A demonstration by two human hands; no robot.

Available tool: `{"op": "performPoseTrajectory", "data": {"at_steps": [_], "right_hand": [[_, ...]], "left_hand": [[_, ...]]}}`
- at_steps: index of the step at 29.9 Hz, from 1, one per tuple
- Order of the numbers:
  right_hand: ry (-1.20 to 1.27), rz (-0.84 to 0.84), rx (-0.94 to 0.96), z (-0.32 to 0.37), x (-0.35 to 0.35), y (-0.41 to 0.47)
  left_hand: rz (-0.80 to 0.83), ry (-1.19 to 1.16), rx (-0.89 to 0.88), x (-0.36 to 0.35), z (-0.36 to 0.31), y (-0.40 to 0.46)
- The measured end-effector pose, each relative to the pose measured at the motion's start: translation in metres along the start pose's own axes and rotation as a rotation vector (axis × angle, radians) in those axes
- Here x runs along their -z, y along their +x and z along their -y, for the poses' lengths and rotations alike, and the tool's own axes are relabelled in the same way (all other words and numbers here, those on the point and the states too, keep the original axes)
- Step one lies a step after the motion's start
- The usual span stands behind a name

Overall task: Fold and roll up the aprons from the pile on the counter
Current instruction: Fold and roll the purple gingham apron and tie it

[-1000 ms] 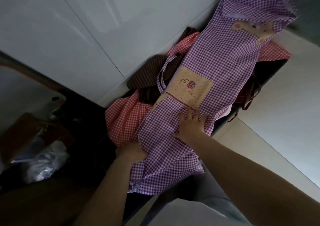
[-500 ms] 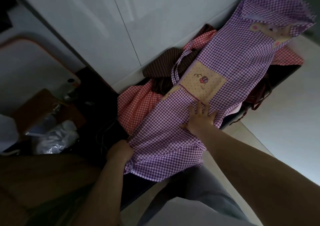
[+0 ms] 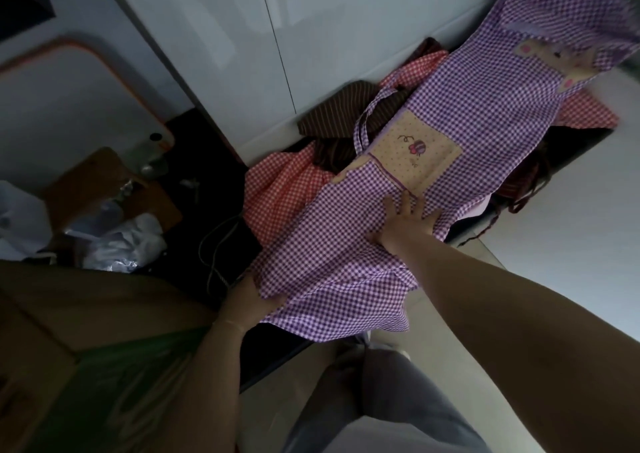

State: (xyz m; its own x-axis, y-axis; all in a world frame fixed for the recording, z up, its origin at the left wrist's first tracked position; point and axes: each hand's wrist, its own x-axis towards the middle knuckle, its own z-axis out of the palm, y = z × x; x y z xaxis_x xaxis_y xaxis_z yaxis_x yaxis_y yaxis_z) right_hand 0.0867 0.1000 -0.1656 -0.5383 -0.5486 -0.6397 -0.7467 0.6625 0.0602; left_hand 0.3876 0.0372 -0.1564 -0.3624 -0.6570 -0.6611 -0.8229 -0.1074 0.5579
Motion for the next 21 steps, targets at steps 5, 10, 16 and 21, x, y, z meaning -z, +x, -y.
{"op": "performPoseTrajectory", "data": {"at_steps": [5,10,16,21], "right_hand": [[-0.010,-0.001,0.001,-0.002,0.001,0.001],[-0.015,0.010,-0.008,0.001,-0.002,0.001],[0.051,-0.008,-0.011,0.000,-0.004,-0.001],[0.053,-0.021,-0.013,0.000,-0.004,-0.002]], "left_hand": [[-0.166,0.473,0.276,-0.002,0.010,-0.001],[-0.426,-0.339,0.275,0.005,-0.006,-0.006],[-0.712,-0.456,0.149,0.010,-0.027,-0.024],[-0.330,0.566,0.274,0.020,-0.024,-0.020]]}}
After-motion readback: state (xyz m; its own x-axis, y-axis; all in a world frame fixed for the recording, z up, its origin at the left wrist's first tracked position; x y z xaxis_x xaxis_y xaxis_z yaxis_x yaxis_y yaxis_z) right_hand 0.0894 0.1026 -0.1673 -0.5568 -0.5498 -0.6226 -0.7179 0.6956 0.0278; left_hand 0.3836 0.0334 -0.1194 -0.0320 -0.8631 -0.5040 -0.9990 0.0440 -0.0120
